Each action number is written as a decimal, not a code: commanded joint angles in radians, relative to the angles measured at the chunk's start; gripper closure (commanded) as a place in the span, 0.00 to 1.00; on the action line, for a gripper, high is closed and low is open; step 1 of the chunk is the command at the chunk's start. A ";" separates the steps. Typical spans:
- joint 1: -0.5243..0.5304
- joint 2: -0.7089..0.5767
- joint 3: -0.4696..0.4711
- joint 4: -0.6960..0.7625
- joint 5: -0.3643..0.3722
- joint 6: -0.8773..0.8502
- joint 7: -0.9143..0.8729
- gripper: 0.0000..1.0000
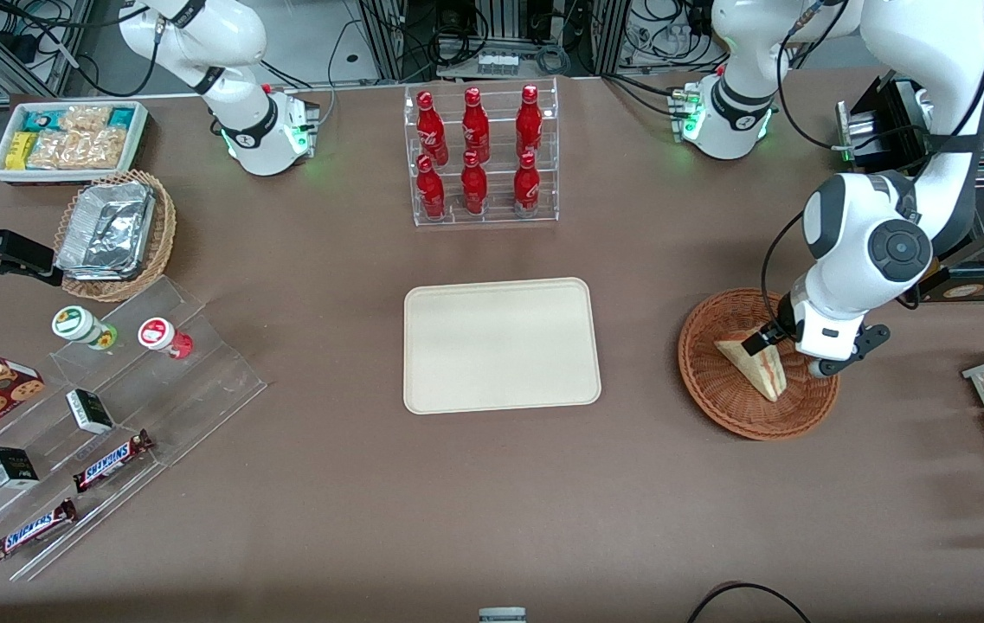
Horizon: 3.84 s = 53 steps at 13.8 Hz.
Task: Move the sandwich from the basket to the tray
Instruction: 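Lower the open left gripper around the wrapped sandwich and close it, then lift the sandwich and carry it with the left gripper over the tray, then lower the sandwich onto the tray and open the left gripper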
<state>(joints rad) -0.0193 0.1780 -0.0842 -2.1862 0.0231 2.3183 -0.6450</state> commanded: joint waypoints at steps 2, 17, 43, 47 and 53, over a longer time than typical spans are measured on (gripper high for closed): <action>-0.002 0.015 0.000 -0.020 -0.005 0.056 -0.019 0.00; -0.002 0.069 0.000 -0.049 -0.045 0.132 -0.019 0.98; -0.307 0.374 -0.289 0.626 0.005 -0.361 -0.039 1.00; -0.395 0.495 -0.285 0.741 0.072 -0.346 -0.135 1.00; -0.456 0.561 -0.281 0.769 0.126 -0.278 -0.231 1.00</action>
<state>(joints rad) -0.4537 0.7054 -0.3773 -1.4718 0.1226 2.0477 -0.8340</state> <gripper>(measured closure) 0.850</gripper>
